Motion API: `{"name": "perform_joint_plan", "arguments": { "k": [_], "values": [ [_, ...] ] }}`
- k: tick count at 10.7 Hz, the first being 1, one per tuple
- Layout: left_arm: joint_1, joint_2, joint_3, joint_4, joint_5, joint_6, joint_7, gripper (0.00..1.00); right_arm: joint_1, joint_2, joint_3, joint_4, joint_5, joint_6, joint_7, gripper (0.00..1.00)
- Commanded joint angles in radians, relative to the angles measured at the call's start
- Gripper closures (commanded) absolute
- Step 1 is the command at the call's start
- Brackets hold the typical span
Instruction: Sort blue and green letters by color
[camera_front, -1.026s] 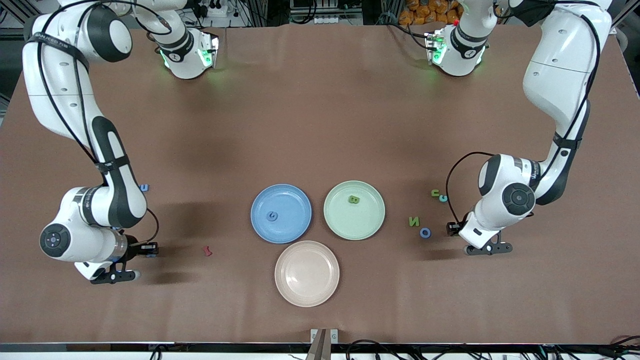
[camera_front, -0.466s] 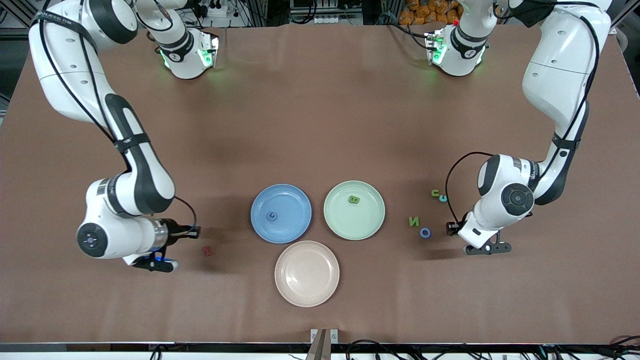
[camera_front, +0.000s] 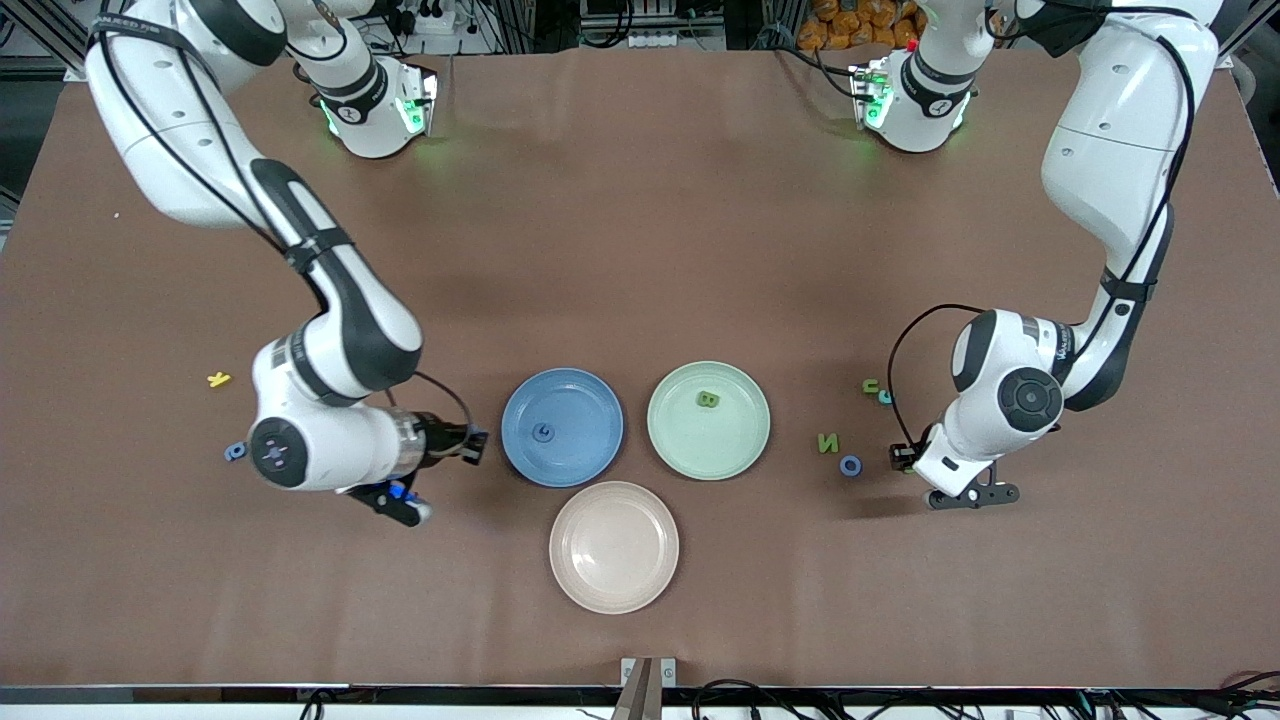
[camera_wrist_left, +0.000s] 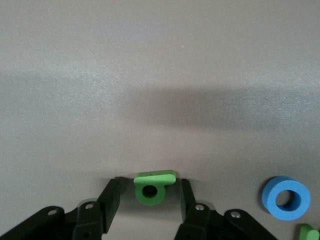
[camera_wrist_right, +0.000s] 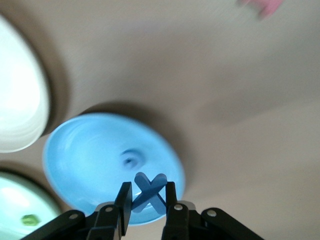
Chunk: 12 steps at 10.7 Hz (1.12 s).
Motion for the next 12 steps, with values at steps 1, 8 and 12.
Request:
{"name": "perform_joint_plan", "arguments": {
  "k": [1, 8, 12],
  "values": [
    [-0.003, 0.002, 0.0, -0.003, 0.031, 0.013, -0.039, 0.45, 0.115, 0.011, 0.005, -0.014, 0.001, 0.107, 0.22, 1.0],
    [-0.005, 0.002, 0.0, -0.002, 0.031, 0.011, -0.041, 1.0, 0.155, 0.017, -0.004, -0.113, -0.014, 0.273, 0.261, 0.97],
    [-0.023, -0.01, -0.001, 0.003, 0.03, -0.001, -0.047, 1.0, 0.076, -0.005, -0.012, -0.11, -0.037, 0.233, 0.232, 0.0]
  ]
}}
